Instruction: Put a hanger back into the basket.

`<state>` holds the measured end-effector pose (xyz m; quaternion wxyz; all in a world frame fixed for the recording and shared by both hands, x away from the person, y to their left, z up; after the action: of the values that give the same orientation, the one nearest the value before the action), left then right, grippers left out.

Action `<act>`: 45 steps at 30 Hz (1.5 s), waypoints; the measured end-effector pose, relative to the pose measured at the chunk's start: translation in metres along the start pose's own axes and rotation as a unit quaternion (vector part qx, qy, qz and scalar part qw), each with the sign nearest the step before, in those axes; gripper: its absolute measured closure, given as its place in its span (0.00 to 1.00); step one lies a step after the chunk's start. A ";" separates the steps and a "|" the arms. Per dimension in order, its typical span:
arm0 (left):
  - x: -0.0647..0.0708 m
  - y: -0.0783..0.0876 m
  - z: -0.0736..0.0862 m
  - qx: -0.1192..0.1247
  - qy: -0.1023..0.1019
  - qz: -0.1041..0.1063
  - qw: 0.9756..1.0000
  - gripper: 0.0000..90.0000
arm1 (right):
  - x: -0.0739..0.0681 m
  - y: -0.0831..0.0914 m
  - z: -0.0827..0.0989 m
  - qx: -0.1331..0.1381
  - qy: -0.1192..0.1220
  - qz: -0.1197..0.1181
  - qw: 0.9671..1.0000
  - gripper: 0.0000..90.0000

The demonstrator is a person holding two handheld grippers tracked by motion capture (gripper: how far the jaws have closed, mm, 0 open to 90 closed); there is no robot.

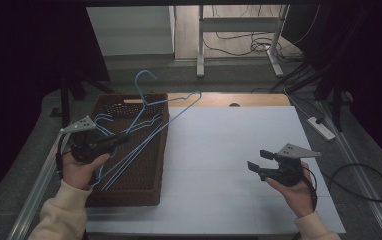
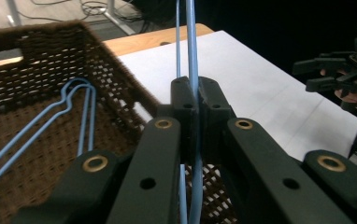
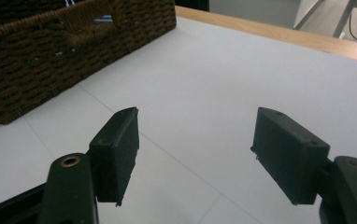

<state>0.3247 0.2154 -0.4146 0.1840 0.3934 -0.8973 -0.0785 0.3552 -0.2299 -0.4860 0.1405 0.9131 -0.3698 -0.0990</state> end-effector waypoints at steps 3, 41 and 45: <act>-0.009 0.010 0.004 0.003 0.003 -0.013 1.000 0.97 | 0.003 0.001 0.008 -0.010 -0.003 0.006 1.000 0.34; -0.070 0.036 0.045 -0.045 0.037 -0.083 0.995 0.97 | 0.016 0.011 0.032 -0.028 -0.017 0.025 0.999 0.34; -0.070 0.029 0.050 -0.060 0.042 -0.081 0.994 0.97 | 0.016 0.011 0.033 -0.029 -0.016 0.024 0.999 0.34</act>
<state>0.3295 0.2863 -0.4708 0.2376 0.4563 -0.8476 -0.1300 0.3502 -0.2543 -0.5144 0.1631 0.8978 -0.3910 -0.1202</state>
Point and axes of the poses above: each handheld gripper's, and its own axes: y roughly backward along the jaws, z roughly out of its underside, x roughly to its right, the point moved 7 cm from there along -y, roughly forward along the jaws, and after that the axes turned 9 degrees about x, right-handed, at the moved point
